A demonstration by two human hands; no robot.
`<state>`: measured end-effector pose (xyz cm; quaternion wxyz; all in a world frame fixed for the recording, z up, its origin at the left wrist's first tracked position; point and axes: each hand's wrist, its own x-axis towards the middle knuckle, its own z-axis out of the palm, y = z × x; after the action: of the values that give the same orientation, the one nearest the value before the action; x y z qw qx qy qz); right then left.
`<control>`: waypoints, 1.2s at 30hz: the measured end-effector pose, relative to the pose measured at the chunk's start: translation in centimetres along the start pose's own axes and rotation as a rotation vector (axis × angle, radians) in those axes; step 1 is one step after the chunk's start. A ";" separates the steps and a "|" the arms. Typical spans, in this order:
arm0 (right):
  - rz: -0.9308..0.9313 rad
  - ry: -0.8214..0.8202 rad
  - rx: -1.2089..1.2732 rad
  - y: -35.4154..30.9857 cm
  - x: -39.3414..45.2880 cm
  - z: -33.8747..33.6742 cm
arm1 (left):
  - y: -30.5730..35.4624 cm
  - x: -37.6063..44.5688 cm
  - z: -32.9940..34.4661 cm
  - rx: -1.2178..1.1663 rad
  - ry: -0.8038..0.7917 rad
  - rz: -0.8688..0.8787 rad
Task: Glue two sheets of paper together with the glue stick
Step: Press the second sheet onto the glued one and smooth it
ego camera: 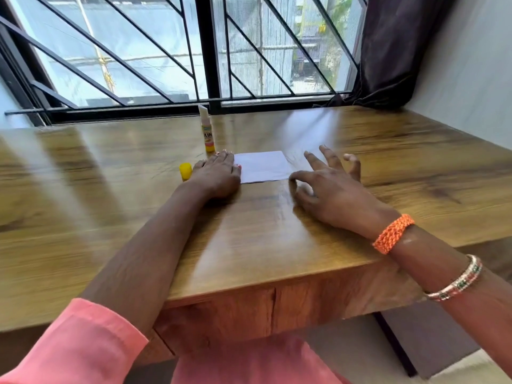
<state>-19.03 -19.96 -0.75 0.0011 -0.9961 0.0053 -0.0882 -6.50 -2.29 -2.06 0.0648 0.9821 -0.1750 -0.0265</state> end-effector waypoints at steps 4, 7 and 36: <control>0.030 -0.033 0.050 -0.2 1.4 0.1 | 0.0 -0.1 0.0 0.000 0.011 0.007; 0.034 -0.085 0.026 -0.2 2.3 0.2 | 0.0 -0.1 0.0 0.000 0.018 0.010; 0.110 -0.231 -0.058 -1.6 10.1 2.8 | 1.4 0.6 -0.8 0.061 0.195 -0.196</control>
<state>-8.55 -18.42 -1.75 -0.0222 -0.9974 0.0624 0.0276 -6.37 -3.74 -1.09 0.0486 0.9939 -0.0720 0.0682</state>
